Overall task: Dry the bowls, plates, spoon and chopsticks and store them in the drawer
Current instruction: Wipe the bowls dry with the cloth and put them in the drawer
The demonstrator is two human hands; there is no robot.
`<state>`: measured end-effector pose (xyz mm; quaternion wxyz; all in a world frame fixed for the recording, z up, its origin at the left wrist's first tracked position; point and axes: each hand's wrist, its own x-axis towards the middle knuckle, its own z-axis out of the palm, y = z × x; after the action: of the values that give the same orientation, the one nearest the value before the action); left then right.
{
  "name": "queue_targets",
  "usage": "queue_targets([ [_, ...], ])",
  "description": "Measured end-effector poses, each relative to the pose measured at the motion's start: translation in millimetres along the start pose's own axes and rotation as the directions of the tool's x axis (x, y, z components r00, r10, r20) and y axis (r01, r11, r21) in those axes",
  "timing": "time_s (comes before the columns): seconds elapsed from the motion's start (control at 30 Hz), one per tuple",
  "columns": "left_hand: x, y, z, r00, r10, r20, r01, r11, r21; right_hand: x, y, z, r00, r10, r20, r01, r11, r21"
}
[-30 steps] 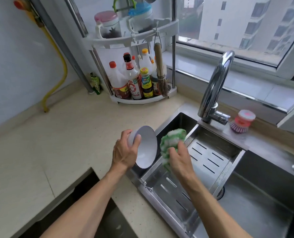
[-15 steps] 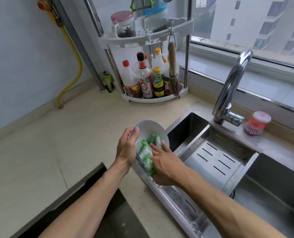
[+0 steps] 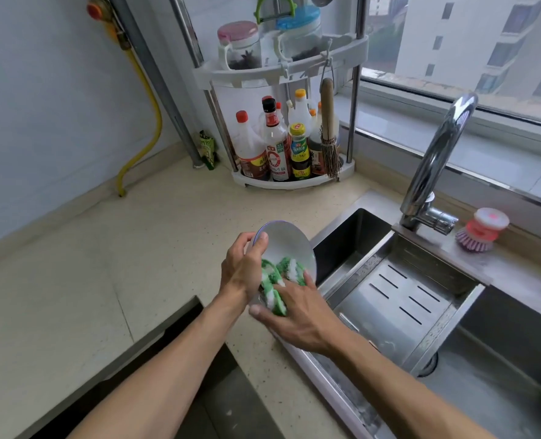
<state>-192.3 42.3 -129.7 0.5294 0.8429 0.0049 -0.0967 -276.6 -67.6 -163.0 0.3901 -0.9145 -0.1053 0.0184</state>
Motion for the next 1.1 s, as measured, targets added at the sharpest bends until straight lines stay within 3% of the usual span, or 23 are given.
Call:
queue_targets([
  [0.07,2,-1,-9,0.995,-0.023,0.098,0.028,0.998,-0.05,-6,14,-6,0.991,-0.135,0.018,0.136,0.979,-0.155],
  [0.17,9,5,-28,0.964,-0.03,0.263,0.049,0.997,-0.067,-11,47,-16,0.945,-0.312,0.097,0.32,0.824,-0.468],
  [0.23,14,14,-34,0.957,-0.038,0.287,0.05,0.998,-0.034,-6,49,-19,0.927,-0.364,0.088,0.349,0.754,-0.557],
  [0.3,17,22,-34,0.958,-0.109,0.264,0.13,0.989,-0.064,2,43,-17,0.901,-0.432,-0.027,0.325,0.716,-0.617],
  [0.37,15,26,-32,0.937,-0.167,0.308,0.232,0.955,-0.186,8,32,-13,0.882,-0.433,-0.188,0.237,0.75,-0.618],
  [0.43,7,22,-24,0.946,-0.087,0.314,0.192,0.927,-0.323,15,15,-8,0.879,-0.329,-0.346,0.1,0.835,-0.541],
  [0.5,-4,14,-8,0.98,0.006,0.2,0.077,0.911,-0.406,21,-6,-1,0.88,-0.163,-0.445,-0.033,0.915,-0.401],
  [0.57,-11,11,3,0.998,0.004,0.068,0.025,0.905,-0.424,23,-20,8,0.865,-0.036,-0.501,-0.085,0.972,-0.218],
  [0.63,-12,11,-3,1.0,0.017,0.015,-0.01,0.922,-0.388,16,-20,11,0.911,-0.017,-0.413,-0.026,0.995,-0.097],
  [0.67,-10,9,-11,0.999,0.028,0.032,-0.014,0.93,-0.369,10,-11,9,0.951,-0.099,-0.294,0.067,0.991,-0.116],
  [0.7,-7,5,-20,0.997,0.034,0.072,-0.006,0.932,-0.362,4,0,4,0.957,-0.238,-0.165,0.201,0.957,-0.21],
  [0.77,-7,0,-33,0.985,0.062,0.16,-0.002,0.936,-0.351,-2,27,-11,0.908,-0.416,0.051,0.381,0.768,-0.515],
  [0.8,-9,-3,-34,0.984,0.074,0.164,-0.015,0.942,-0.336,-1,34,-14,0.906,-0.415,0.089,0.383,0.709,-0.592],
  [0.87,-10,-3,-26,0.997,0.053,0.058,-0.033,0.95,-0.311,3,17,-12,0.965,-0.245,0.099,0.257,0.789,-0.558],
  [0.93,-13,0,-16,0.998,-0.002,-0.062,-0.017,0.953,-0.304,8,-20,-3,0.998,0.001,0.061,0.014,0.973,-0.231],
  [0.97,-14,0,-15,0.996,-0.015,-0.092,-0.013,0.955,-0.297,11,-29,1,0.993,0.07,0.092,-0.064,0.996,-0.065],
  [1.03,-15,-2,-21,0.998,-0.004,-0.062,-0.012,0.968,-0.249,6,-29,2,0.992,-0.042,0.115,0.043,0.999,-0.001],
  [1.1,-13,-5,-34,0.998,0.015,0.056,0.0,0.969,-0.247,-1,-2,-4,0.953,-0.248,0.173,0.289,0.914,-0.284],
])
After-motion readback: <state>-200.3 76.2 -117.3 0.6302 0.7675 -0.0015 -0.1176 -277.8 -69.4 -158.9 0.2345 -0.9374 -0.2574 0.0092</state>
